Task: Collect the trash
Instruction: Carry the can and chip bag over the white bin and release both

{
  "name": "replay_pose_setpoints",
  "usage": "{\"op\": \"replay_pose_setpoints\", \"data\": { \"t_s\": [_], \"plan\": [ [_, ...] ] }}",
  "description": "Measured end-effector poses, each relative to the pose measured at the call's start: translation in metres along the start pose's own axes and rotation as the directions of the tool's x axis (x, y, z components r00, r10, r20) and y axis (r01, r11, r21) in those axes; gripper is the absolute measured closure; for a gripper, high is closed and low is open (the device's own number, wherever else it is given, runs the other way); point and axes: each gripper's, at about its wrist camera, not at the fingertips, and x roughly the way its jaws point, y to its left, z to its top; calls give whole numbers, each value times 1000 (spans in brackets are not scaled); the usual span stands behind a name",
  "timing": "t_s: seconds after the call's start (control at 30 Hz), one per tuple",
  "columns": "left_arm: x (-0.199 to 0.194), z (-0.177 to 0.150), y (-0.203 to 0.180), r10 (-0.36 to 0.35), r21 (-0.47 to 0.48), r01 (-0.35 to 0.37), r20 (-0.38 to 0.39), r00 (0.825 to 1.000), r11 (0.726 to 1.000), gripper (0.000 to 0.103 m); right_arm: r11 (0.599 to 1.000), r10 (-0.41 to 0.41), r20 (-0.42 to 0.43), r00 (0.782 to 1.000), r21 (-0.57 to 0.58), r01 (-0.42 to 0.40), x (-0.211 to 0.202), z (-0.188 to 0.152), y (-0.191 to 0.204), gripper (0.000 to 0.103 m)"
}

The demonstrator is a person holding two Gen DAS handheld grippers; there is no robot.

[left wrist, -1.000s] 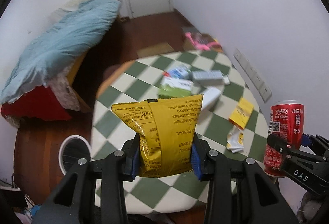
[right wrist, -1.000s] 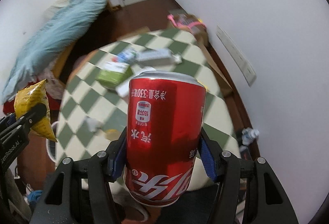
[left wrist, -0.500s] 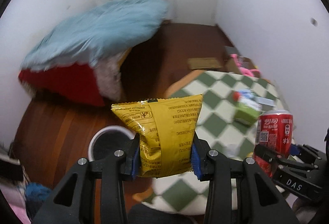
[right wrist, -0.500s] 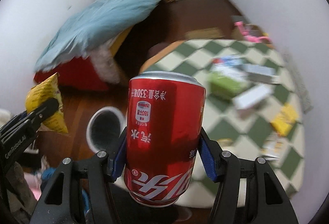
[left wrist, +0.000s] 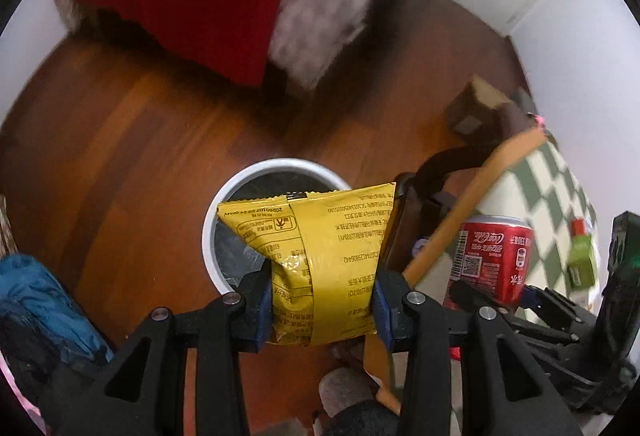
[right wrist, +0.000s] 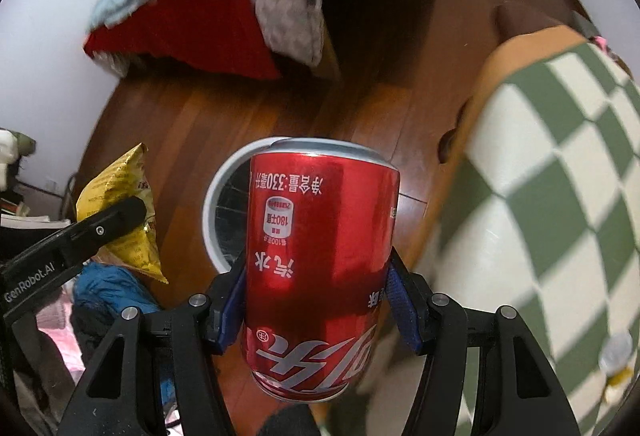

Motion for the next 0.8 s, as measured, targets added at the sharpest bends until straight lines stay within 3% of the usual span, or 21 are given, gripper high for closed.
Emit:
{"op": "replay_pose_setpoints", "data": {
  "t_s": [0.07,0.1,0.2,0.23,0.27,0.3,0.37,0.53,0.8],
  "plan": [
    [22,10,12,-16,-4,15,-56,998,1000,65,1000,-9,-35,999,-11,8,25,13,6,39],
    [30,15,19,-12,-14,12,-69,998,1000,57,1000,-8,-61,998,-21,7,42,19,11,39],
    [43,22,36,6,-47,-10,-80,997,999,8,1000,1,-105,994,-17,-3,74,31,14,39],
    [45,21,41,13,-54,-17,-78,997,998,3,1000,1,-123,992,-22,-4,83,35,16,38],
    [46,21,47,22,-64,-27,-77,997,998,3,1000,4,-138,990,-24,-7,92,36,19,36],
    [44,17,54,43,-72,-48,-71,997,996,3,999,10,-150,989,-30,-15,99,38,20,19],
    [40,12,61,100,-75,-104,-47,994,992,3,999,0,-161,987,-47,-7,110,41,26,0],
    [26,-8,73,238,-73,-237,3,971,969,3,996,-56,-143,988,-82,44,108,38,34,0],
    [2,-39,71,274,-92,-271,19,962,958,3,981,-134,-124,983,-157,114,72,6,35,0]
  ]
}}
